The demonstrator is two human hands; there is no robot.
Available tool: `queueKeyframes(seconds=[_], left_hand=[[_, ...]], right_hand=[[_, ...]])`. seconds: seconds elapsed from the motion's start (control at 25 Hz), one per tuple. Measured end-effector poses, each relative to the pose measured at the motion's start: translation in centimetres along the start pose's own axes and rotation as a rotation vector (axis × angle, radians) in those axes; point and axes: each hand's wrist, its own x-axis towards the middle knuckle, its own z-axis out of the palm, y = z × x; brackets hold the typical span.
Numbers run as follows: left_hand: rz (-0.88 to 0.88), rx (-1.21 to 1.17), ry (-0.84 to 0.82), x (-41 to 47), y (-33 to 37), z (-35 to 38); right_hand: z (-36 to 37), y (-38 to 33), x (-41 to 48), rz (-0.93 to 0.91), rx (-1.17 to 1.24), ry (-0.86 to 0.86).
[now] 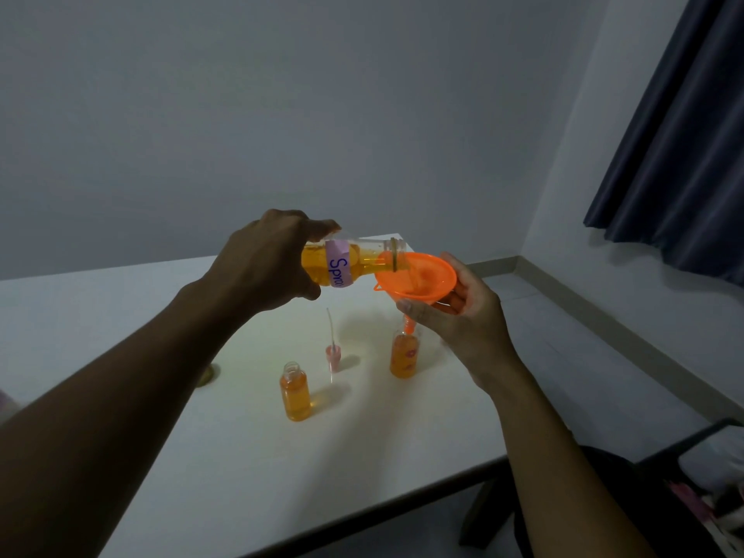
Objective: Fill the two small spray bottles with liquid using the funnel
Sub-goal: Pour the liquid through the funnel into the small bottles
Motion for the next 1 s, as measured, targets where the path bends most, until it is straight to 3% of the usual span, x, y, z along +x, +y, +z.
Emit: queueKeyframes(seconds=[1.0], left_hand=[[-0.014, -0.049, 0.016, -0.2, -0.28, 0.54]], right_hand=[[-0.12, -0.38, -0.25, 0.012, -0.019, -0.01]])
